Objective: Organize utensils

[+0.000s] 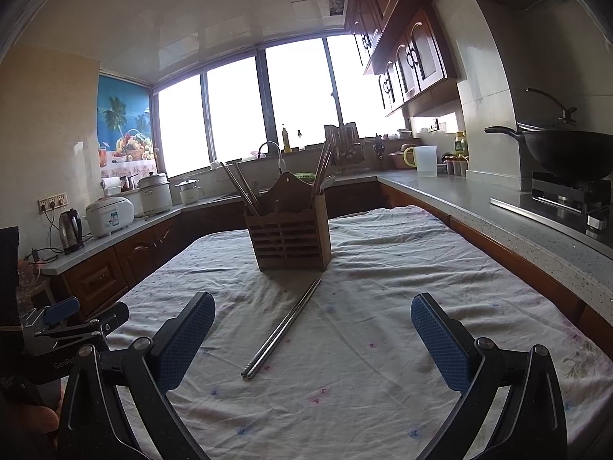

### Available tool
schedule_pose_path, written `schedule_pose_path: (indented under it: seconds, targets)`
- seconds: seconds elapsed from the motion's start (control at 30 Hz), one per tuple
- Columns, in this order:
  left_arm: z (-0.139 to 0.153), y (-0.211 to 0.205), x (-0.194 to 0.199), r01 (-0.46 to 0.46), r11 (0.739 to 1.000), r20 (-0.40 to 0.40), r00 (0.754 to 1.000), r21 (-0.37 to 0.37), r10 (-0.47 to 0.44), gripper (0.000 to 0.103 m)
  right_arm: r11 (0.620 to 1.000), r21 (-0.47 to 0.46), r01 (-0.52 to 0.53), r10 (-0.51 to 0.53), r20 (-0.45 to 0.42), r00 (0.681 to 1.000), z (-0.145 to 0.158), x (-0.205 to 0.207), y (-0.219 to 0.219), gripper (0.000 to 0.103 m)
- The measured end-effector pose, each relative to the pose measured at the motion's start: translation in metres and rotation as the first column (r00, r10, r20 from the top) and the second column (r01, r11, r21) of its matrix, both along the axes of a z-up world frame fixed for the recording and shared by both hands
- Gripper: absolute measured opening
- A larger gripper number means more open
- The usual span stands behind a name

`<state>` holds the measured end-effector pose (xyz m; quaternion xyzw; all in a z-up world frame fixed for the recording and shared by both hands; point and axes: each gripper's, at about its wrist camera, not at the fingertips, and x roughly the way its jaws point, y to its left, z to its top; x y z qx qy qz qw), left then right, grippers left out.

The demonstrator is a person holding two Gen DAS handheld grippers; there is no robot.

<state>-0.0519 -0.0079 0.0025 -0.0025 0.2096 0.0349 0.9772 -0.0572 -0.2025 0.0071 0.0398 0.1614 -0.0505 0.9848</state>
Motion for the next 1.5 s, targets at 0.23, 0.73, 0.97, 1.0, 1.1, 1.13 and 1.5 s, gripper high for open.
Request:
schedule_pose_path:
  seconds: [0.23, 0.73, 0.97, 1.0, 1.1, 1.13, 1.5]
  targets:
    - [0.0013, -0.0001, 0.0019, 0.0, 1.0, -0.007, 1.0, -0.005, 0.0, 0.102, 1.0, 0.009, -0.002, 0.002, -0.008, 1.0, -0.0017, 0.0033, -0.0033, 0.103]
    - [0.003, -0.0046, 0.0035, 0.0, 1.0, -0.014, 1.0, -0.006, 0.0, 0.102, 1.0, 0.01, -0.002, 0.002, -0.01, 1.0, -0.0017, 0.0046, -0.0042, 0.103]
    - [0.0035, -0.0065, 0.004, -0.001, 1.0, -0.011, 1.0, -0.003, 0.0, 0.102, 1.0, 0.011, -0.005, 0.005, -0.009, 1.0, -0.002, 0.006, -0.0045, 0.103]
    - [0.0036, -0.0063, 0.0043, 0.0, 1.0, -0.011, 1.0, -0.003, 0.0, 0.102, 1.0, 0.011, -0.006, 0.006, -0.009, 1.0, -0.0021, 0.0064, -0.0044, 0.103]
    - [0.0034, -0.0063, 0.0048, -0.001, 1.0, -0.011, 1.0, -0.003, 0.001, 0.102, 1.0, 0.011, -0.004, 0.004, -0.009, 1.0, -0.0021, 0.007, -0.0044, 0.103]
    - [0.0035, -0.0065, 0.0046, -0.001, 1.0, -0.011, 1.0, -0.003, 0.001, 0.102, 1.0, 0.012, -0.006, 0.006, -0.009, 1.0, -0.0021, 0.0069, -0.0047, 0.103]
    - [0.0054, -0.0074, 0.0051, -0.001, 1.0, -0.015, 1.0, -0.009, 0.0, 0.102, 1.0, 0.011, -0.005, 0.005, -0.011, 1.0, -0.0019, 0.0079, -0.0044, 0.103]
